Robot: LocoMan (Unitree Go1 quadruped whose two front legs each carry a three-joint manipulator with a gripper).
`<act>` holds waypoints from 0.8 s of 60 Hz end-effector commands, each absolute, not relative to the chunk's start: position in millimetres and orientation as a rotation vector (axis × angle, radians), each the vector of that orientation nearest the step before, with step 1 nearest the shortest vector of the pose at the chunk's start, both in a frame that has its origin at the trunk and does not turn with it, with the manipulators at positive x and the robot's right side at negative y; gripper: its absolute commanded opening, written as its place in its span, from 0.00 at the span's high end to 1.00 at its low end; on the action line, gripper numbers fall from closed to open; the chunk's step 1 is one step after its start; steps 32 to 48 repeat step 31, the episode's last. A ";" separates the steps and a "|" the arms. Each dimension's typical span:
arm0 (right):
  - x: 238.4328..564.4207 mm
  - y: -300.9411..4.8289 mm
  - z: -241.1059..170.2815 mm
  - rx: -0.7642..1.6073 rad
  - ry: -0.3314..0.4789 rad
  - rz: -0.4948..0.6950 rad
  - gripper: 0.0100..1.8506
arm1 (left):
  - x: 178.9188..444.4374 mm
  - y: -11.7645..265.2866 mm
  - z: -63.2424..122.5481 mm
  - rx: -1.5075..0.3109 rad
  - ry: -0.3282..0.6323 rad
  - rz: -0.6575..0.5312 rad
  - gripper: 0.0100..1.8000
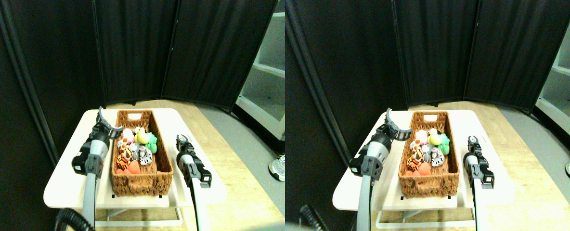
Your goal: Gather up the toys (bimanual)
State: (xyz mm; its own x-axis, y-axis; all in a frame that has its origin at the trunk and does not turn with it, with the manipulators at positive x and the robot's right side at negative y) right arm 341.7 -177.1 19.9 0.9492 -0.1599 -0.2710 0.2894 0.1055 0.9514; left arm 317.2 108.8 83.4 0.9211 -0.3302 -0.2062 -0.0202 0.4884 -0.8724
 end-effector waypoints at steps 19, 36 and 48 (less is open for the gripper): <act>342.7 -179.6 30.1 1.420 0.065 -0.292 1.00 | 318.1 184.7 45.6 -0.893 0.155 -0.103 0.45; 343.5 -181.3 31.5 1.425 0.068 -0.293 1.00 | 319.3 194.5 29.8 -0.832 -0.021 -0.047 0.55; 343.5 -181.3 31.5 1.425 0.068 -0.293 1.00 | 319.3 194.5 29.8 -0.832 -0.021 -0.047 0.55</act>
